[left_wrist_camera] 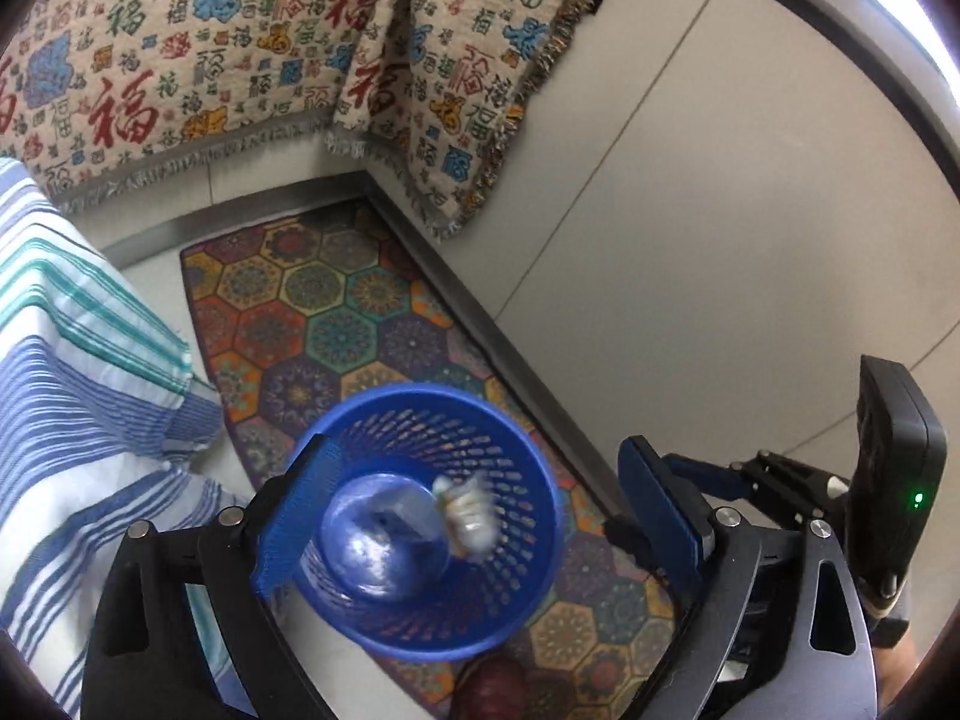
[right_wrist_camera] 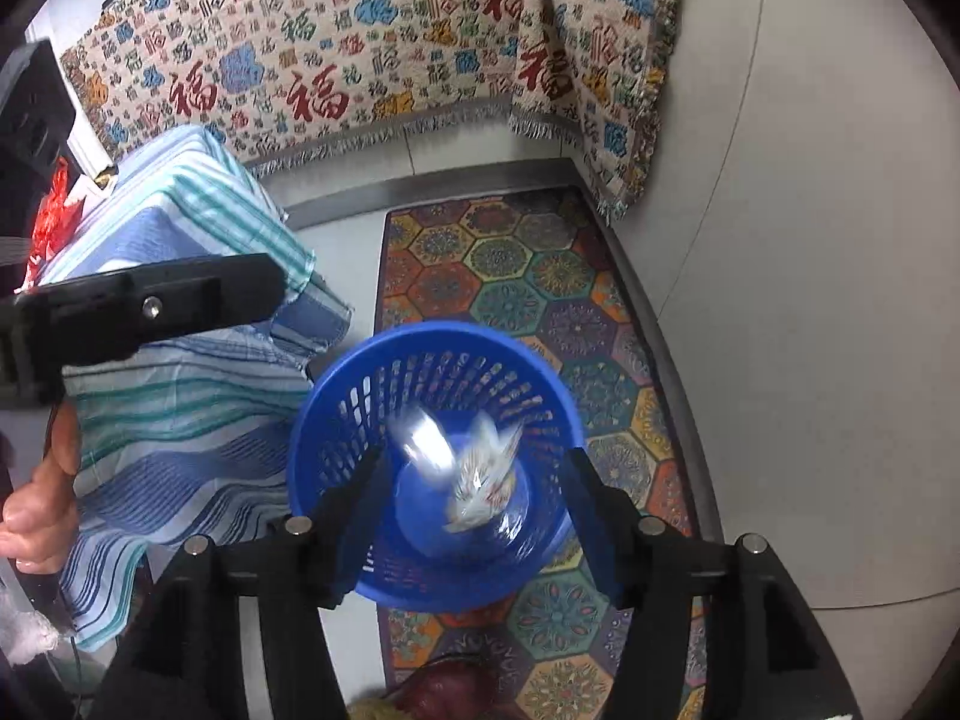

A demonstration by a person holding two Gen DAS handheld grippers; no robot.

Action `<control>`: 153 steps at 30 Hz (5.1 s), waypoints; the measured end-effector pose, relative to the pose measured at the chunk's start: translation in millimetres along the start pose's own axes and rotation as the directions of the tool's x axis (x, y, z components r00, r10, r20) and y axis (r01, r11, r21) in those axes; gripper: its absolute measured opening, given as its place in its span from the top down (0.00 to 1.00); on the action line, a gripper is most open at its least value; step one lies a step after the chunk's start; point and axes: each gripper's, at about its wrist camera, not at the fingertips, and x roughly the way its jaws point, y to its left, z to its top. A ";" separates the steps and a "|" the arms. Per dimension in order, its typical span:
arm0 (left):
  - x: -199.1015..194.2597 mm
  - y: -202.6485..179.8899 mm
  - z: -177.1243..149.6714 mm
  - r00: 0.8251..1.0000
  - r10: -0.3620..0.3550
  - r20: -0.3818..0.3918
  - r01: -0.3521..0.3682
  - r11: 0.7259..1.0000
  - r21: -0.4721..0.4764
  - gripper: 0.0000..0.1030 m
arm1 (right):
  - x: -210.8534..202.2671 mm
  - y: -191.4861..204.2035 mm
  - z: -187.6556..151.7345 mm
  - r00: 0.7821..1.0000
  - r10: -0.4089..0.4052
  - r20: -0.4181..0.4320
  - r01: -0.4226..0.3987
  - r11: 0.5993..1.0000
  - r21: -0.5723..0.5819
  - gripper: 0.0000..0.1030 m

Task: Collect trash
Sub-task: 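Swing both tools back toward the table, then grasp the orange crushed can with the left tool while the right tool grasps the red sausage wrapper, then carry the can and red wrapper over the blue wastebasket and release both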

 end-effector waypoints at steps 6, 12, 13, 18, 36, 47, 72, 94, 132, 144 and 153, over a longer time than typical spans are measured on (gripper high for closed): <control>-75.1 -1.3 -13.6 0.992 0.051 0.118 -0.057 0.997 0.048 0.08 | -50.3 25.7 15.6 0.983 -0.031 0.183 0.042 0.998 -0.053 0.41; -152.3 34.2 -68.7 0.975 0.177 0.137 -0.179 0.984 0.007 0.07 | -96.0 88.1 30.6 0.929 0.054 0.365 -0.009 0.992 -0.125 0.33; -161.5 44.3 -79.8 0.972 0.199 0.125 -0.198 0.980 -0.019 0.07 | -98.3 103.8 31.9 0.923 0.084 0.374 -0.032 0.989 -0.143 0.33; -213.0 106.5 -142.6 0.929 0.361 0.078 -0.349 0.928 -0.131 0.07 | -90.1 188.2 39.7 0.930 0.196 0.309 -0.113 0.957 -0.268 0.33; -303.1 258.9 -183.0 0.848 0.521 0.098 -0.473 0.826 -0.305 0.07 | -40.3 377.0 -0.4 0.955 0.283 0.084 -0.205 0.841 -0.501 0.33; -296.4 294.6 -149.5 0.864 0.477 0.158 -0.417 0.856 -0.306 0.37 | -43.2 382.6 9.8 0.949 0.297 0.107 -0.206 0.839 -0.504 0.33; -317.2 268.5 -186.4 0.870 0.459 0.180 -0.384 0.860 -0.337 0.68 | 40.2 384.4 145.4 0.896 0.420 0.141 -0.349 0.865 -0.361 0.33; -328.2 279.3 -192.3 0.862 0.474 0.179 -0.371 0.831 -0.415 0.68 | 28.1 472.0 110.4 0.907 0.412 0.081 -0.302 0.775 -0.555 0.51; -337.2 237.0 -178.9 0.890 0.385 0.243 -0.286 0.888 -0.359 0.68 | -55.1 408.6 39.4 0.915 0.400 -0.059 -0.379 0.800 -0.465 0.88; -297.7 182.2 -146.9 0.914 0.345 0.214 -0.276 0.915 -0.294 0.68 | -75.8 311.5 29.0 0.940 0.341 0.017 -0.317 0.892 -0.322 0.88; -256.8 128.1 -111.1 0.939 0.284 0.194 -0.245 0.949 -0.200 0.68 | -88.5 244.7 35.5 0.954 0.284 0.093 -0.258 0.940 -0.225 0.88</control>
